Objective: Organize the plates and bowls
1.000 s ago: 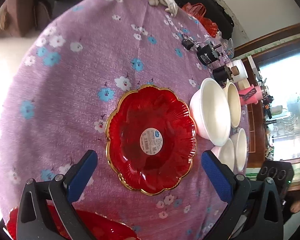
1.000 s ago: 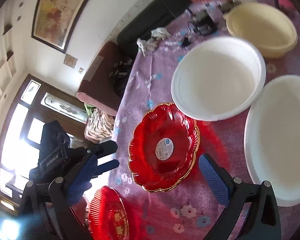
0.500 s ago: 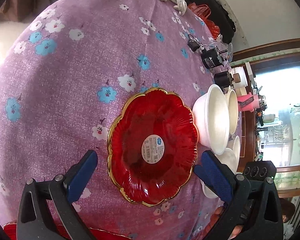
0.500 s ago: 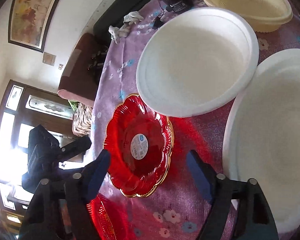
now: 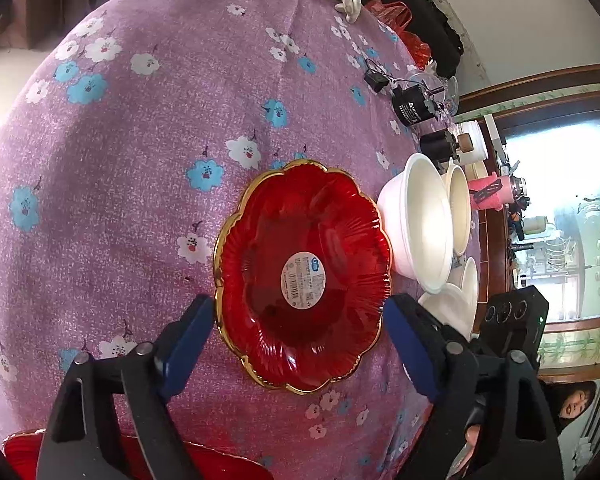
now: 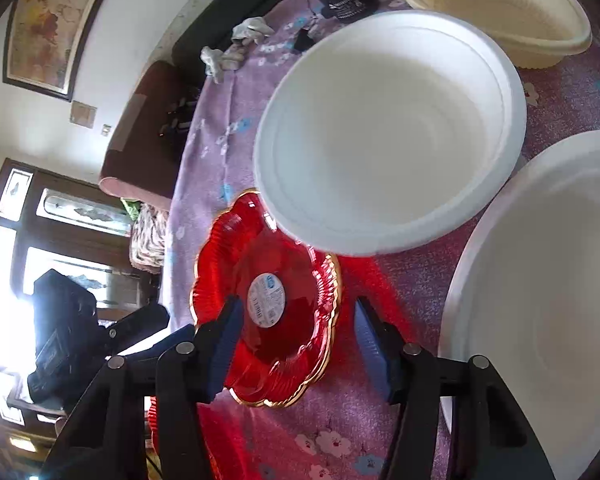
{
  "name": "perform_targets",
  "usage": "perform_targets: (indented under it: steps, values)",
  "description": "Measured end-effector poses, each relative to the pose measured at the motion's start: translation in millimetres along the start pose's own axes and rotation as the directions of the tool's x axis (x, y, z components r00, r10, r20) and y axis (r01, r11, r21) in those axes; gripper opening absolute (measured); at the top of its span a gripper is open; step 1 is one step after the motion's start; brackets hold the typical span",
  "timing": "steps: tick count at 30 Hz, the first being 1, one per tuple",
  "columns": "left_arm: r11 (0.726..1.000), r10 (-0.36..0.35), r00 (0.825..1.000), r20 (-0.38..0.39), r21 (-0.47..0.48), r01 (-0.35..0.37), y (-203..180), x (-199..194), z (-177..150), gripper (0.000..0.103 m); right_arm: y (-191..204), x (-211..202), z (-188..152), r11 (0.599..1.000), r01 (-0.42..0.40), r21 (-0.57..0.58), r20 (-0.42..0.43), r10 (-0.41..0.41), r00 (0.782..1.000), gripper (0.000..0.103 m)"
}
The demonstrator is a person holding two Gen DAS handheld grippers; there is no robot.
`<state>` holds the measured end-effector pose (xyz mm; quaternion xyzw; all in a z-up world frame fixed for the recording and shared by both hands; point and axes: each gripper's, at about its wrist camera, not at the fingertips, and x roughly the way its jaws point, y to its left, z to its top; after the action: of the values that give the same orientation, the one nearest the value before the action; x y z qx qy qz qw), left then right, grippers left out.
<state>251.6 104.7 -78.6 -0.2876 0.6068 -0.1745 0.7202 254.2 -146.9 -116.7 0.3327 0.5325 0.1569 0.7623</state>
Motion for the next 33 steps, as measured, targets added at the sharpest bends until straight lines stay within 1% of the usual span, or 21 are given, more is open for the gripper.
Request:
perform_targets:
  steps: [1, 3, 4, 6, 7, 9, 11, 12, 13, 14, 16, 17, 19, 20, 22, 24, 25, 33]
  values:
    - [1.0, 0.004, 1.0, -0.003, -0.003, -0.004, 1, 1, 0, 0.085, -1, 1, 2, 1.0, 0.011, 0.003, 0.007, -0.011, 1.0, 0.057]
    - [1.0, 0.01, 1.0, -0.005, -0.008, -0.01, 1, 3, 1, 0.085, -2, 1, 4, 1.0, 0.017, 0.006, 0.016, -0.017, 1.0, 0.042]
    - [1.0, 0.009, 1.0, -0.007, -0.008, -0.01, 2, 4, 1, 0.085, -2, 1, 4, 1.0, 0.021, 0.004, 0.022, -0.021, 1.0, 0.038]
    - [1.0, 0.014, 1.0, -0.011, -0.005, -0.014, 1, 7, 1, 0.084, 1, 2, 5, 0.999, 0.046, -0.016, 0.033, -0.045, 0.998, 0.026]
    - [1.0, 0.017, 1.0, -0.013, -0.002, -0.017, 0, 8, 1, 0.083, 0, 2, 5, 0.999, 0.051, -0.019, 0.033, -0.05, 0.998, 0.024]
    - [1.0, 0.023, 1.0, -0.012, 0.0, -0.023, 0, 9, 1, 0.081, -1, 3, 6, 0.998, 0.066, -0.023, 0.035, -0.065, 0.997, 0.012]
    - [1.0, 0.028, 1.0, -0.012, -0.002, -0.028, 2, 8, 2, 0.077, -1, 3, 6, 0.996, 0.082, -0.036, 0.042, -0.081, 0.996, 0.008]
    - [0.999, 0.032, 0.999, -0.01, -0.004, -0.032, 3, 8, 2, 0.072, 0, 3, 6, 0.995, 0.089, -0.041, 0.046, -0.087, 0.995, 0.007]
    - [0.999, 0.042, 0.999, -0.007, -0.008, -0.042, 5, 7, 2, 0.064, 0, 3, 6, 0.995, 0.094, -0.045, 0.049, -0.091, 0.995, 0.007]
    - [0.999, 0.052, 0.999, -0.005, -0.01, -0.052, 6, 6, 2, 0.059, 0, 3, 6, 0.994, 0.098, -0.048, 0.055, -0.096, 0.994, 0.006]
    - [0.997, 0.079, 0.997, -0.003, -0.014, -0.079, 9, 4, 2, 0.043, 0, 2, 6, 0.993, 0.104, -0.049, 0.062, -0.101, 0.993, 0.006]
    - [0.996, 0.085, 0.996, -0.002, -0.019, -0.085, 11, 4, 2, 0.04, 0, 2, 5, 0.993, 0.103, -0.048, 0.063, -0.1, 0.993, 0.006]
    - [0.994, 0.105, 0.994, 0.002, -0.025, -0.105, 14, 3, 2, 0.029, 0, 1, 5, 0.993, 0.105, -0.051, 0.064, -0.102, 0.993, 0.006]
    - [0.993, 0.12, 0.993, 0.004, -0.022, -0.12, 15, 4, 2, 0.026, 0, 1, 5, 0.992, 0.109, -0.056, 0.065, -0.105, 0.992, 0.006]
    - [0.988, 0.157, 0.988, 0.01, -0.013, -0.157, 15, 4, 1, 0.014, 0, 1, 5, 0.992, 0.113, -0.057, 0.068, -0.109, 0.992, 0.006]
    - [0.981, 0.194, 0.981, 0.019, 0.005, -0.194, 15, 5, -1, 0.007, 0, 1, 5, 0.992, 0.114, -0.058, 0.069, -0.11, 0.992, 0.006]
    - [0.978, 0.208, 0.978, 0.022, 0.012, -0.208, 15, 5, -2, 0.005, 0, 0, 5, 0.992, 0.116, -0.059, 0.071, -0.111, 0.991, 0.006]
    - [0.968, 0.242, 0.969, 0.053, 0.049, -0.245, 7, 0, -8, 0.005, 1, 1, 3, 0.991, 0.119, -0.058, 0.073, -0.115, 0.991, 0.006]
